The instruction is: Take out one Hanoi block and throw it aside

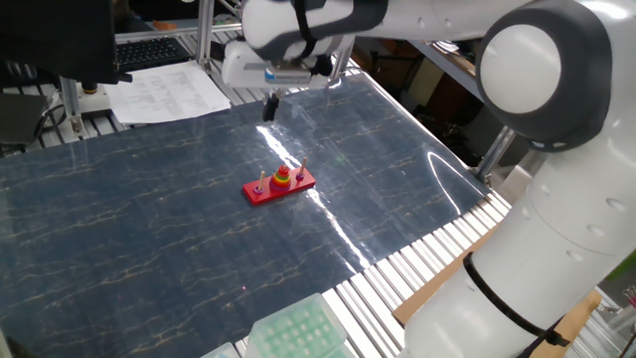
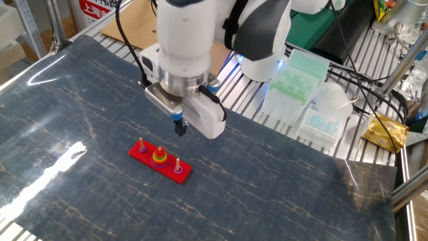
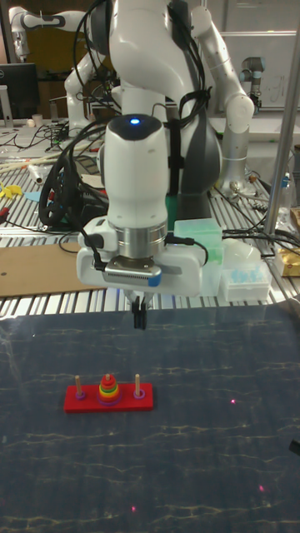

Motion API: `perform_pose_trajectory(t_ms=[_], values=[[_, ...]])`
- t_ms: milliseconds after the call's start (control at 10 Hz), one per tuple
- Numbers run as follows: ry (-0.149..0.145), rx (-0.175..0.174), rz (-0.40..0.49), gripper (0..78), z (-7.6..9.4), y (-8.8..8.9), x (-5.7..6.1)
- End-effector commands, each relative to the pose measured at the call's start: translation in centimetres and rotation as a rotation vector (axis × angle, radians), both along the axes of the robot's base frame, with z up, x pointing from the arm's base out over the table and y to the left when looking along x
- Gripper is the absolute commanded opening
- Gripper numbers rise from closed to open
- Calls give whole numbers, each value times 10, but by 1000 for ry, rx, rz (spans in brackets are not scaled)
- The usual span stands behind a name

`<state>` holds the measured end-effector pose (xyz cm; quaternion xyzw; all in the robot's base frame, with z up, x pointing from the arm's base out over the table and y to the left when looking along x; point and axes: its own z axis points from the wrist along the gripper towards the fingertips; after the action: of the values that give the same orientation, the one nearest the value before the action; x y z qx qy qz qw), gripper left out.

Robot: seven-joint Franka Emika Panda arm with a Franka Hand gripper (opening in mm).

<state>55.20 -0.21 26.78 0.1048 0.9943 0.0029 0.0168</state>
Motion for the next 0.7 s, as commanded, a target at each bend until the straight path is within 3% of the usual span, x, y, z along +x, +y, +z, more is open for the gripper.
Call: perform_pose_trajectory(t_ms=[100, 400, 700], values=[[-23, -1, -15, 0, -3, -1, 0], [-23, 24, -27, 0, -3, -1, 0], [29, 23, -57, 0, -3, -1, 0]])
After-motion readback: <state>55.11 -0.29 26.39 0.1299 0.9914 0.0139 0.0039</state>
